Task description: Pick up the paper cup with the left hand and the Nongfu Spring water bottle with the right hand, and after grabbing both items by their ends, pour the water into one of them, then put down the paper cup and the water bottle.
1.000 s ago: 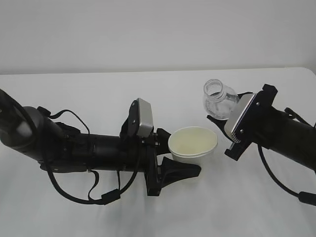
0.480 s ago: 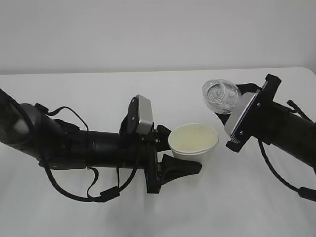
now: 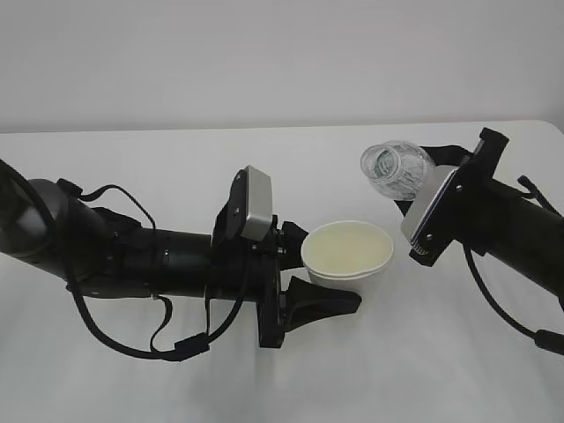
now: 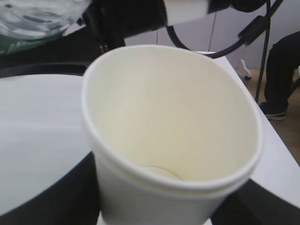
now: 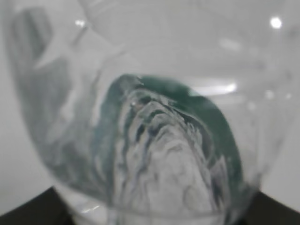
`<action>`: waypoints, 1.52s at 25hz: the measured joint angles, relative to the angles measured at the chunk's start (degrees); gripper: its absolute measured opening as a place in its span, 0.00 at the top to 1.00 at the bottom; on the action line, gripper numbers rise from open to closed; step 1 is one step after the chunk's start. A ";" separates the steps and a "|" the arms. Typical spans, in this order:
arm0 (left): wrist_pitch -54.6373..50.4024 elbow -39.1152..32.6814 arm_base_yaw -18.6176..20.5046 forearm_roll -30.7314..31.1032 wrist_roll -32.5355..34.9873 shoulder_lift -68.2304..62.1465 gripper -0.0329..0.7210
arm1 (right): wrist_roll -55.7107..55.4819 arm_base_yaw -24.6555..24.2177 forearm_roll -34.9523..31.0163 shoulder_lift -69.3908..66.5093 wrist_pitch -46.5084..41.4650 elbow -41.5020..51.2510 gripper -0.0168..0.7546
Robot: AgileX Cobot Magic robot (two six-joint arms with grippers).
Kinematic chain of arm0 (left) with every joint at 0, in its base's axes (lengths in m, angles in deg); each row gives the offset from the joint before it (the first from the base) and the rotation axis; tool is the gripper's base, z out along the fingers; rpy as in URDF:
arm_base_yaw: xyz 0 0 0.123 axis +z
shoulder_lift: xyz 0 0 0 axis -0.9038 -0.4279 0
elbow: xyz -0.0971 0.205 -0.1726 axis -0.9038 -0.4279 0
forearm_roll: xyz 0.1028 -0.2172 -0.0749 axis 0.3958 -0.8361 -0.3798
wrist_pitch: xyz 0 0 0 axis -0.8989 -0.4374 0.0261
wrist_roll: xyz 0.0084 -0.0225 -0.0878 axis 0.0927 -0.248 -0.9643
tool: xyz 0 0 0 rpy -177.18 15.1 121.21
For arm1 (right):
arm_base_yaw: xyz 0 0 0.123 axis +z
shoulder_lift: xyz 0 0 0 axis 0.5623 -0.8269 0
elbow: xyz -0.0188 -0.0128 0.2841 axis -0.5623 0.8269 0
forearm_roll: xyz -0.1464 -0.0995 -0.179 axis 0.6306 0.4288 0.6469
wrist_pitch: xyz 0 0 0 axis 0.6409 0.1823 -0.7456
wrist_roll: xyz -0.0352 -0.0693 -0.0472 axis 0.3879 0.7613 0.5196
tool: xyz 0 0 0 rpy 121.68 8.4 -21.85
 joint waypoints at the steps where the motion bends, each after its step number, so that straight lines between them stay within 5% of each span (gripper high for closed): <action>1: 0.00 0.00 -0.11 0.28 0.00 0.00 0.36 | 0.51 0.00 -0.51 0.00 0.04 0.00 0.45; 38: 0.00 0.00 1.18 -3.10 -2.12 0.00 0.36 | 16.68 0.00 -3.51 0.00 0.04 -0.82 0.46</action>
